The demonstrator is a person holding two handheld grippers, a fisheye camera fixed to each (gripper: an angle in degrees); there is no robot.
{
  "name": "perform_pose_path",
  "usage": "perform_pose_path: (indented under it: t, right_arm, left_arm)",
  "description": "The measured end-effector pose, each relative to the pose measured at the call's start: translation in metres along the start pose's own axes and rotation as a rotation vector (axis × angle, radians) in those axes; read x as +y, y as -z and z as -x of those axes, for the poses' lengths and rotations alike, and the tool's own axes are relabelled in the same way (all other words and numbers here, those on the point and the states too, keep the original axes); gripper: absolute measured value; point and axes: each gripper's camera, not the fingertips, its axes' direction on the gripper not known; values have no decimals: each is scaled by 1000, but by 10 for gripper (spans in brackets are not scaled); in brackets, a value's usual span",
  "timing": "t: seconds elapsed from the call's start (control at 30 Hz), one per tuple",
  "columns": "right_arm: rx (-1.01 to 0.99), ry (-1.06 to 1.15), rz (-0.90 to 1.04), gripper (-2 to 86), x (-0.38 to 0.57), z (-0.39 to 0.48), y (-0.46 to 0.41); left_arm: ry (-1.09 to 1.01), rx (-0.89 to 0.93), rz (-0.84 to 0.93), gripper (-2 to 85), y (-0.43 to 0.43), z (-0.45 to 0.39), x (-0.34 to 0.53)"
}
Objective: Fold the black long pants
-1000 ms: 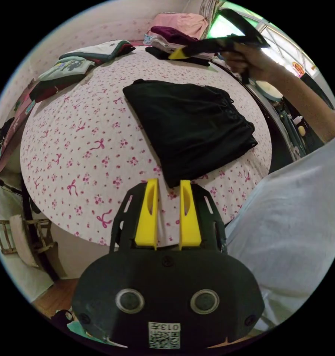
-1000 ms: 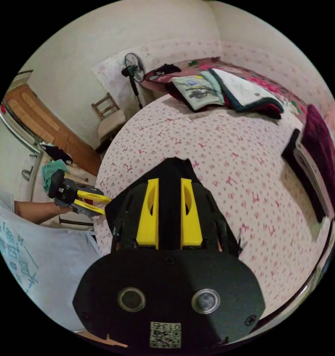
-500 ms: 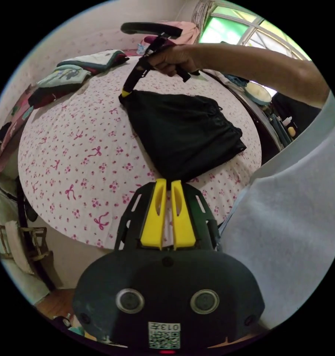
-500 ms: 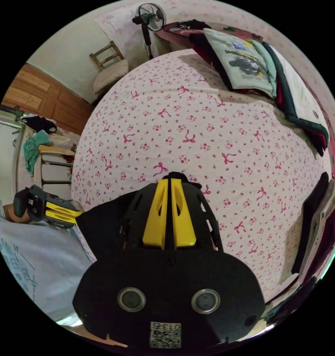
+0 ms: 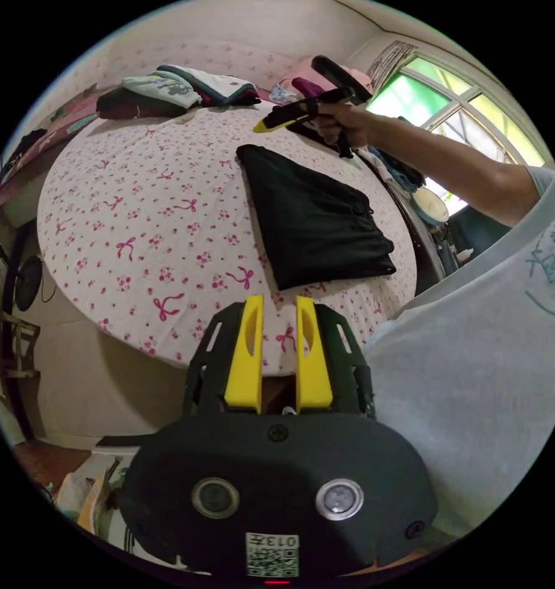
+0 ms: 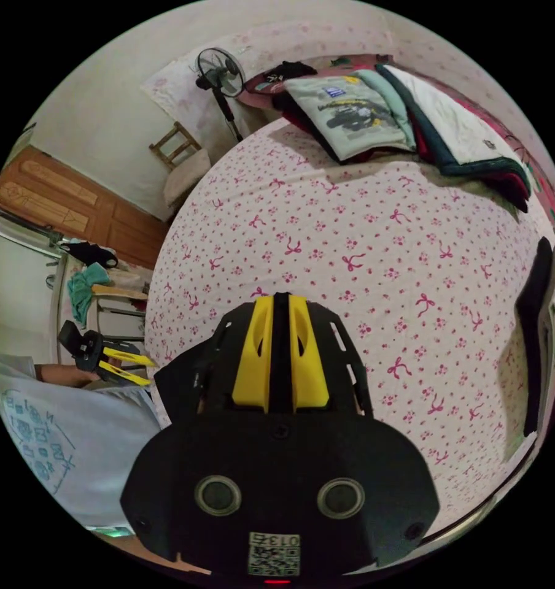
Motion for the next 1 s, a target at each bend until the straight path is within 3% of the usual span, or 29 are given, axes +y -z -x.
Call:
perform_pose_path:
  t: [0.13, 0.27, 0.33, 0.53, 0.73, 1.0]
  right_arm:
    - [39, 1, -18, 77, 7, 4, 10]
    - [46, 38, 70, 45, 8, 14, -14]
    - [183, 48, 147, 25, 8, 19, -32]
    - [136, -68, -80, 31, 25, 1, -1]
    - [104, -69, -82, 57, 22, -5, 2]
    - [128, 77, 191, 27, -6, 15, -53]
  left_arm:
    - [-52, -27, 22, 92, -9, -5, -13]
    - [-52, -49, 119, 27, -32, -12, -32]
    - [-55, -62, 106, 17, -32, -17, -29]
    - [-3, -76, 89, 6, -16, -22, -2]
    - [8, -147, 16, 39, 15, -28, -11]
    - [-262, -267, 88, 58, -35, -99, -77]
